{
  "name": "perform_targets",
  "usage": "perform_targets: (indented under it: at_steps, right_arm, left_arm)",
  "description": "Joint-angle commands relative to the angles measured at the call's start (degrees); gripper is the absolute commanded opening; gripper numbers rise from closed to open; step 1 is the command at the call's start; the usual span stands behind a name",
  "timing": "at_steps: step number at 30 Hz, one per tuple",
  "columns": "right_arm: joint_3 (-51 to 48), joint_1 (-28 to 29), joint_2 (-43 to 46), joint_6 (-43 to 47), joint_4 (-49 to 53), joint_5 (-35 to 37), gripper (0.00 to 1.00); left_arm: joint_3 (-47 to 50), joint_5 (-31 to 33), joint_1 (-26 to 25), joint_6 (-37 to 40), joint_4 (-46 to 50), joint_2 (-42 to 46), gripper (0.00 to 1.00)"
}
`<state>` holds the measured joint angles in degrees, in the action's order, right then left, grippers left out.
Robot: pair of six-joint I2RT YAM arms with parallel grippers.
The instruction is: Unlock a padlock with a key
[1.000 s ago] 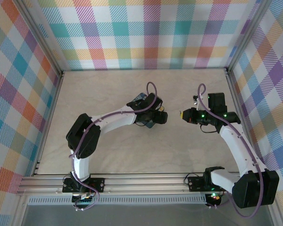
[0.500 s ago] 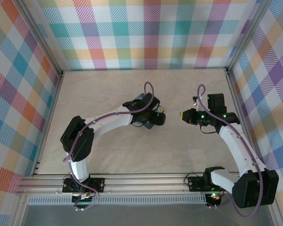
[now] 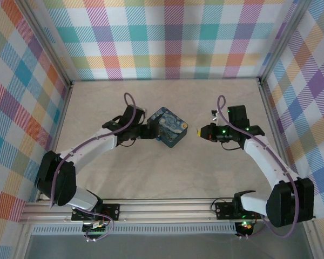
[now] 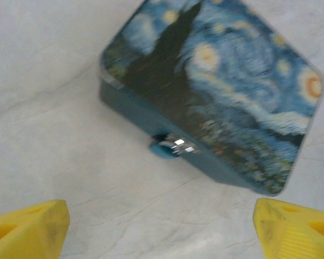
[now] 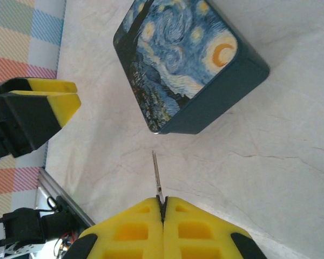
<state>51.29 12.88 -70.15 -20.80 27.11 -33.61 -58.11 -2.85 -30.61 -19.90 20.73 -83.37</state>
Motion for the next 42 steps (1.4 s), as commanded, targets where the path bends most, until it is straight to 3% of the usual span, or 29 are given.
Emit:
perform_targets:
  at_steps: [1,8,16,42]
  right_arm:
    - [-0.93,2.82,-2.62,-4.07,-7.02,-2.16,0.01]
    - [1.61,7.90,-10.63,-8.07,-13.91,-2.16,0.01]
    - [5.40,10.47,-18.50,-11.55,-18.37,-2.25,0.01]
    - [13.35,11.35,-32.24,-12.56,-18.12,-0.50,0.00]
  left_arm:
    - [5.72,-6.65,3.81,1.03,-8.88,3.84,0.88]
    - [12.73,-13.89,7.64,3.00,-19.52,3.16,0.85]
    - [13.37,-19.57,7.85,6.22,-25.79,-2.57,0.78]
    - [6.86,-27.82,7.86,12.33,-28.82,-17.12,0.62]
